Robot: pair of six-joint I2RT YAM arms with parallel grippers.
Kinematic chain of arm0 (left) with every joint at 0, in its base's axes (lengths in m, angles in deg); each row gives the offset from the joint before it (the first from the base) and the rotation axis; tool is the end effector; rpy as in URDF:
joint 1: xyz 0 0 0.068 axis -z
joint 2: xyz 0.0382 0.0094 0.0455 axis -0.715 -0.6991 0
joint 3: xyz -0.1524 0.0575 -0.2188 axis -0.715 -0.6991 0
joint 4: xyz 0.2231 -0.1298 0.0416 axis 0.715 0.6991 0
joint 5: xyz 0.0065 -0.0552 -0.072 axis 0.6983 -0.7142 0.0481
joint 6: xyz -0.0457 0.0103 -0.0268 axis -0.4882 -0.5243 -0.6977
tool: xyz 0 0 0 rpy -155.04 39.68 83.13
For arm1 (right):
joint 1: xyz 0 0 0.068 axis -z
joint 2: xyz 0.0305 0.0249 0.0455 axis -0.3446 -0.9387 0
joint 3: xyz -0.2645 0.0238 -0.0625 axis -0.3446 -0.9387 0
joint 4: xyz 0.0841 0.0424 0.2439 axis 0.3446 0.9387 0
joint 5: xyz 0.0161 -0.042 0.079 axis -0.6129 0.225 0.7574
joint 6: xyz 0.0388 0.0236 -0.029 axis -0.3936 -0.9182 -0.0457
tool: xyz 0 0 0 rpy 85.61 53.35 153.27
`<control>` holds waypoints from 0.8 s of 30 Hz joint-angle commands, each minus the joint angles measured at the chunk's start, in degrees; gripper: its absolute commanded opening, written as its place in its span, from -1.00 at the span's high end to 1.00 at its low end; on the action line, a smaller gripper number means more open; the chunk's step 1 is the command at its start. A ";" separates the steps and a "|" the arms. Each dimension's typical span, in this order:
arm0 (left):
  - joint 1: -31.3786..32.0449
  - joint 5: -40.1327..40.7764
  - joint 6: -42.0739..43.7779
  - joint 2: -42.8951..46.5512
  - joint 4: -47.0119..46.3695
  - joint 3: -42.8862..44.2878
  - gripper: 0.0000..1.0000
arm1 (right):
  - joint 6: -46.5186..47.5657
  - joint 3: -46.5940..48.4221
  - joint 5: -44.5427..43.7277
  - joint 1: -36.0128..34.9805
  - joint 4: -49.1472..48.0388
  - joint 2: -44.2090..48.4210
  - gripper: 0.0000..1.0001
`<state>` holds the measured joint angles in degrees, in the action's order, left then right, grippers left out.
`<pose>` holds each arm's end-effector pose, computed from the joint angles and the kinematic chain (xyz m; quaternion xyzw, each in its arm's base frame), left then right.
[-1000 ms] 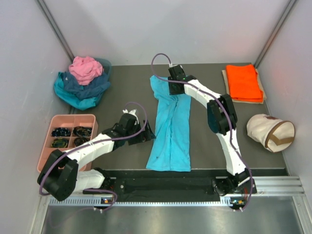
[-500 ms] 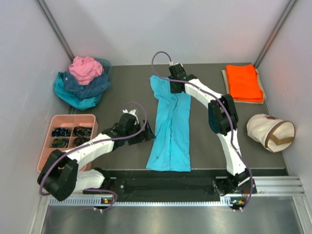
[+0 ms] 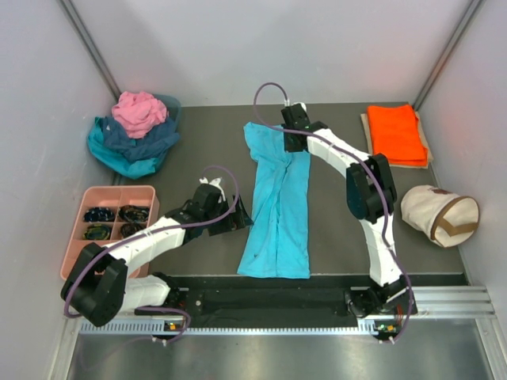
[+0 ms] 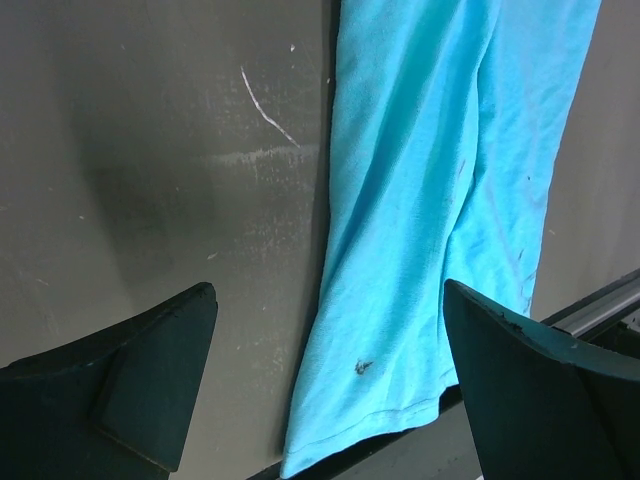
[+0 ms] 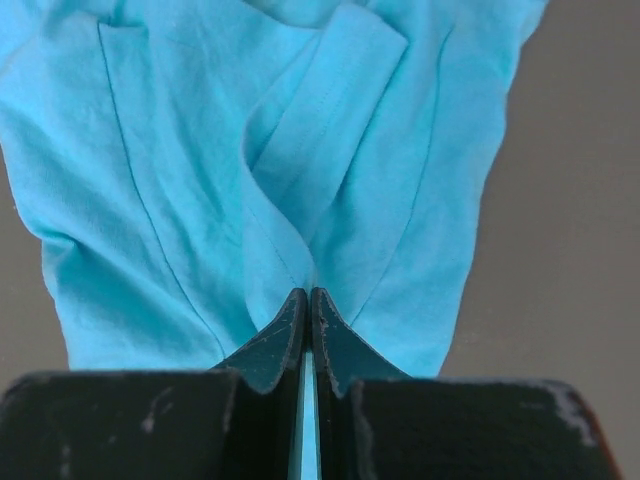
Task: Fold and stack the t-shirts
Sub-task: Fold the tshirt
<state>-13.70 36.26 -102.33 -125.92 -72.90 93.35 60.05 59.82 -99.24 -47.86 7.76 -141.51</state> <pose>0.1971 -0.1299 0.1828 -0.0603 0.9255 -0.2836 0.2435 0.4503 0.2272 0.2121 -0.0444 0.9293 0.0340 0.3651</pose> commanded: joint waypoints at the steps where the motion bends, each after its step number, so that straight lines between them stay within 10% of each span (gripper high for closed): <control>1: -0.30 -0.85 0.68 -0.64 -3.05 -0.23 -0.98 | -1.77 -0.89 -3.17 0.90 -1.91 4.96 1.00; 24: -0.30 -1.64 1.12 -1.44 -2.88 0.38 -0.98 | -6.43 -9.59 -8.19 0.81 2.67 10.23 1.00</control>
<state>-13.75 35.58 -102.24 -127.21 -73.14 93.33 55.44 51.63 -105.54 -47.64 10.36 -136.71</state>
